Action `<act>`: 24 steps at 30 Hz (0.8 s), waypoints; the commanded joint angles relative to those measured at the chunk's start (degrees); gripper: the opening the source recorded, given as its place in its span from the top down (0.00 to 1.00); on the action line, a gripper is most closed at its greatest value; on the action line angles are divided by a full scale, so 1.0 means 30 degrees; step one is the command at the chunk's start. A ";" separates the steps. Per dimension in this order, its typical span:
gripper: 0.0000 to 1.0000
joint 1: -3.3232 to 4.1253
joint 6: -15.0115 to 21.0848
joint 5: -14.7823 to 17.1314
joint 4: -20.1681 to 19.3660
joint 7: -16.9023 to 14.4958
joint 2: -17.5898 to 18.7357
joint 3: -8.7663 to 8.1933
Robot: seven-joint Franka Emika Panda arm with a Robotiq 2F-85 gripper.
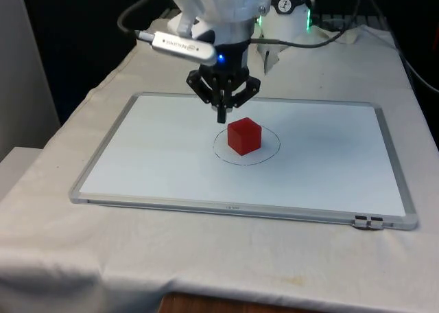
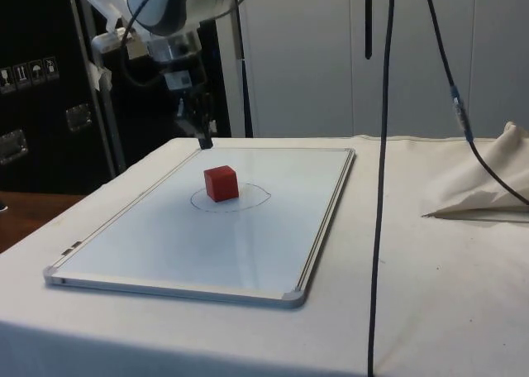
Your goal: Push the cube into the marked area.
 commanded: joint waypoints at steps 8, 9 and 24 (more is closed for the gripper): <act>1.00 0.0115 -0.0573 -0.0210 -0.0248 0.0115 -0.0993 -0.0306; 1.00 0.0153 -0.0649 -0.0248 -0.0401 0.0115 -0.1318 -0.0325; 1.00 0.0344 -0.0458 -0.1108 -0.2387 0.0153 -0.4163 -0.0229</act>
